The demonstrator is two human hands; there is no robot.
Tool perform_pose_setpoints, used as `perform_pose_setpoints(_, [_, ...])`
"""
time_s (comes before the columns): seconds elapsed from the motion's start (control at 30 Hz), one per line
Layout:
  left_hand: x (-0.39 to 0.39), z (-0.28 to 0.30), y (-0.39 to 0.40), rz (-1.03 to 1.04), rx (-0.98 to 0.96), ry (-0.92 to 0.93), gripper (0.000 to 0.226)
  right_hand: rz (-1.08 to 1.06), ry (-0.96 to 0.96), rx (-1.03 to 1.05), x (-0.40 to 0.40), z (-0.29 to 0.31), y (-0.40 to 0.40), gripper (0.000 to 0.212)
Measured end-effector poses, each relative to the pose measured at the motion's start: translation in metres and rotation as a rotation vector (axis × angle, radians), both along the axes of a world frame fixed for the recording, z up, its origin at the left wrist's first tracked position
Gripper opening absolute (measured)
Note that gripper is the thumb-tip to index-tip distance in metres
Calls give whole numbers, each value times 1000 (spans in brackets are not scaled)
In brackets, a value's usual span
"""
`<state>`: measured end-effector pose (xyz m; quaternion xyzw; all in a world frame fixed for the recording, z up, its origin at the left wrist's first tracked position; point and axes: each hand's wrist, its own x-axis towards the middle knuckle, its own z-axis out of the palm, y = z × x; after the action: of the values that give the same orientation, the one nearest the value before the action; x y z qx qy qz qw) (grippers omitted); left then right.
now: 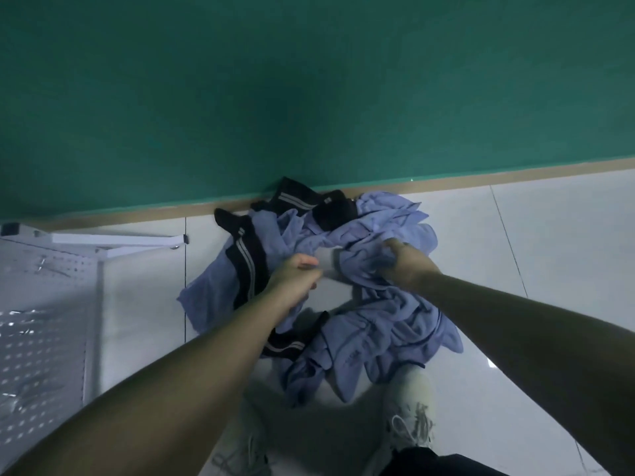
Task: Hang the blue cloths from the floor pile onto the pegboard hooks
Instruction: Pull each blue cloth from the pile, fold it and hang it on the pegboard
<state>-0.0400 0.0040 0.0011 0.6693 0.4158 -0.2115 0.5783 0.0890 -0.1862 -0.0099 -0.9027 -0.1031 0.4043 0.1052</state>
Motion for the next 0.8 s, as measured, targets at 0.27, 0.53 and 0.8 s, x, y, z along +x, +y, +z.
perform_pose_setpoints(0.27, [4, -27, -12, -70, -28, -1, 18, -65, -105, 104, -4, -34, -4, 12])
perform_pose_setpoints(0.53, [8, 23, -5, -168, 33, -99, 43, -251, -172, 594, 1, 38, 18, 6])
perform_pose_setpoints(0.8, [-2, 135, -9, -1, -25, -430, 67, -244, -46, 940, -36, 176, 40, 21])
